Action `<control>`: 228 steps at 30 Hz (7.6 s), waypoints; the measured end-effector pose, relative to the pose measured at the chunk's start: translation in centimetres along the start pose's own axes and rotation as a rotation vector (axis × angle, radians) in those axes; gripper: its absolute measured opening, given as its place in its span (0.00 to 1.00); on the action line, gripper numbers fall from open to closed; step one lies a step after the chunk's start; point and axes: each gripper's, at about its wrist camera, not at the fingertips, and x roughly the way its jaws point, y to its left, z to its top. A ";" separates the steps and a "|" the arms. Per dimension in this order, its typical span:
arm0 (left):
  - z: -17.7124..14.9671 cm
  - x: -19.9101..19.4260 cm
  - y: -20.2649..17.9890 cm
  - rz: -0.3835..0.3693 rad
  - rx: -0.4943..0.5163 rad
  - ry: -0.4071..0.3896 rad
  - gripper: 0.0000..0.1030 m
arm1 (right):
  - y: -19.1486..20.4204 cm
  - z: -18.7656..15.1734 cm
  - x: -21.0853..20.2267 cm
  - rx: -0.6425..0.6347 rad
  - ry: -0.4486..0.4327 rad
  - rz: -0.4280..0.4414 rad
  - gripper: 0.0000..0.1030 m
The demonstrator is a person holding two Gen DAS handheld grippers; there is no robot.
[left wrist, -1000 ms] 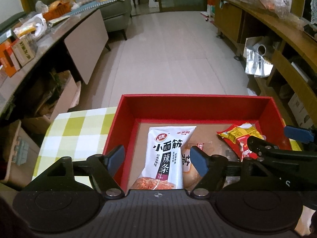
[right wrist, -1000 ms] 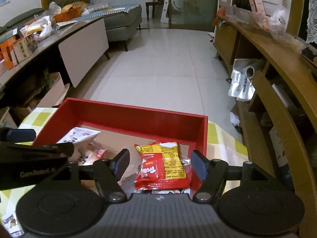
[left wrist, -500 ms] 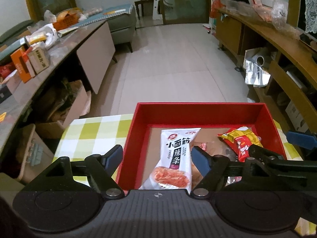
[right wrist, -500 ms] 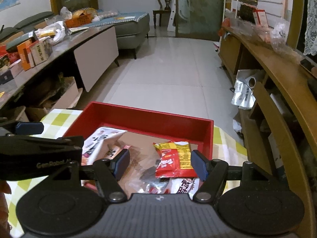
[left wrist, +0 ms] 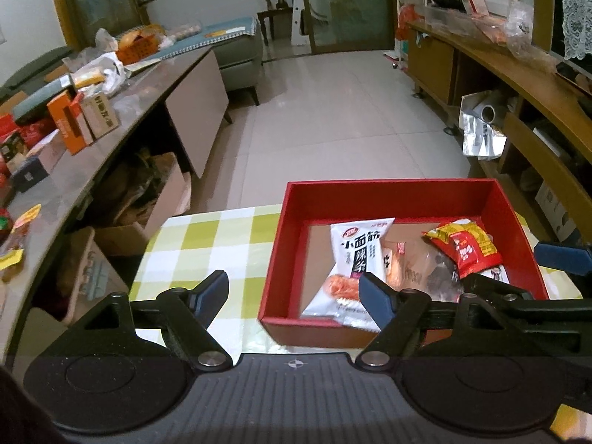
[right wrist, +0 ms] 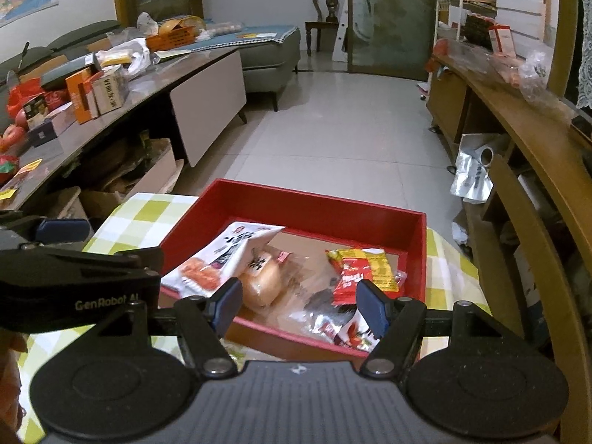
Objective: Organize snacks
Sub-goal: 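Open both tools and withdraw them from the red box toward the loose snacks, then grasp the white Kaprons wafer pack with the left tool while the right tool approaches the blue snack bag, then lift the Kaprons pack with left tool while right tool grasps and lifts the blue bag, then lower the Kaprons pack into the red box with left tool while right tool lowers blue bag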
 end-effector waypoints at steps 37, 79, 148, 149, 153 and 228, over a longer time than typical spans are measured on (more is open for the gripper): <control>-10.0 -2.2 7.0 -0.020 0.003 0.182 0.83 | 7.8 -7.2 -1.7 -0.082 0.193 0.153 0.74; -14.2 2.4 7.9 -0.171 -0.017 0.477 0.87 | 4.1 -10.0 0.8 0.007 0.393 0.187 0.75; -12.0 0.1 12.8 -0.268 -0.333 0.372 0.66 | 12.3 -10.8 5.7 0.032 0.495 0.029 0.78; -12.0 0.1 12.8 -0.265 -0.332 0.371 0.67 | 12.5 -10.9 5.6 -0.010 0.498 0.024 0.78; -12.0 0.3 12.7 -0.258 -0.335 0.374 0.67 | 12.8 -11.8 6.0 -0.102 0.506 0.019 0.83; 2.0 6.3 -1.3 -0.156 -0.194 0.165 0.67 | -2.4 1.5 4.9 0.036 0.071 -0.037 0.75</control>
